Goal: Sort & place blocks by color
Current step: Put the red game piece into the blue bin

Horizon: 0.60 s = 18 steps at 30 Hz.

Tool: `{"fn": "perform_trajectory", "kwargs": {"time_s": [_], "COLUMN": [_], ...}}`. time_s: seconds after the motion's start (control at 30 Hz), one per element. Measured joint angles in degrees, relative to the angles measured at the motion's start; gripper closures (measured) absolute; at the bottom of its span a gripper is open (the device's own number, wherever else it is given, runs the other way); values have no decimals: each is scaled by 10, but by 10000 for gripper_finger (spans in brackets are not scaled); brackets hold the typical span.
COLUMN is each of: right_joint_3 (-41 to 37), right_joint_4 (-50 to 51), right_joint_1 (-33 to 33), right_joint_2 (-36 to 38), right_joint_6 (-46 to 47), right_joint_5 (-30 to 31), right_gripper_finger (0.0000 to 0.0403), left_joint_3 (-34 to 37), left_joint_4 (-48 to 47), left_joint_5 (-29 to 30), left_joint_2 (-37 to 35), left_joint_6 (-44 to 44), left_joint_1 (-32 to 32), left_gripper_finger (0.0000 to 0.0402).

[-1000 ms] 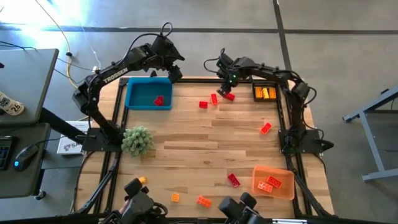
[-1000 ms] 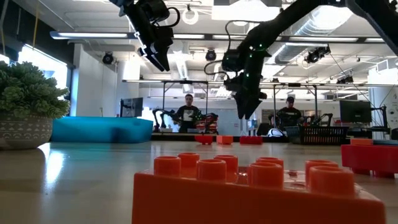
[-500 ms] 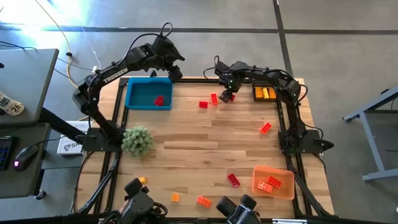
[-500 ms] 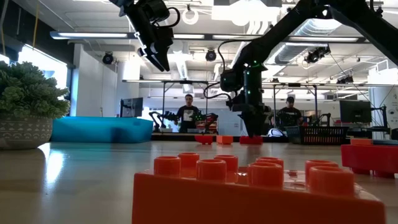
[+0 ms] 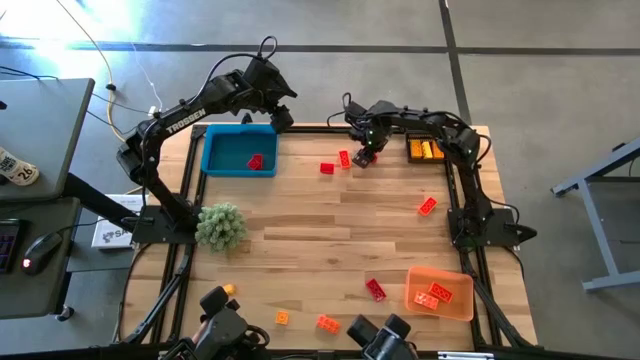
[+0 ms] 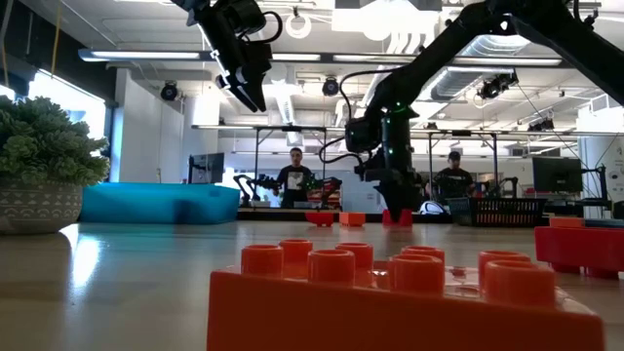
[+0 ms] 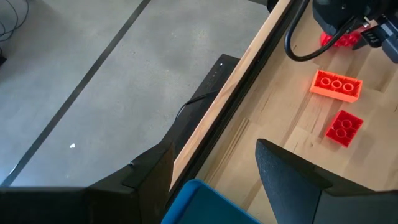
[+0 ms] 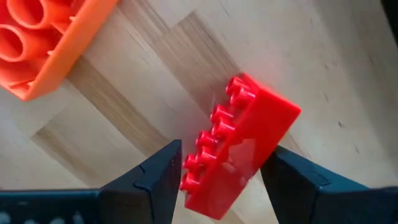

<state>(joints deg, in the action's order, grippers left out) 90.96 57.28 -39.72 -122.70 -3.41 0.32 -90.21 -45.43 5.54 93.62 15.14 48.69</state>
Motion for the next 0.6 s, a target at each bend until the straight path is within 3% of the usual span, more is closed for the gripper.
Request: {"fn": "perform_trajectory", "kwargs": {"time_s": [0.13,0.33,0.6], "right_joint_3": [0,0,0], "right_joint_4": [5,8,26], "right_joint_1": [0,0,4], "right_joint_2": [-4,-4,23], "right_joint_6": [1,8,29], "right_joint_5": [3,-7,-73], "right_gripper_finger": [232,331,331], "left_joint_3": [0,0,0], "left_joint_4": [0,0,-2], "left_joint_5": [-2,-5,-42], "left_joint_2": [0,0,0], "left_joint_6": [0,0,-1], "left_joint_1": [0,0,0], "left_gripper_finger": [188,188,188]}}
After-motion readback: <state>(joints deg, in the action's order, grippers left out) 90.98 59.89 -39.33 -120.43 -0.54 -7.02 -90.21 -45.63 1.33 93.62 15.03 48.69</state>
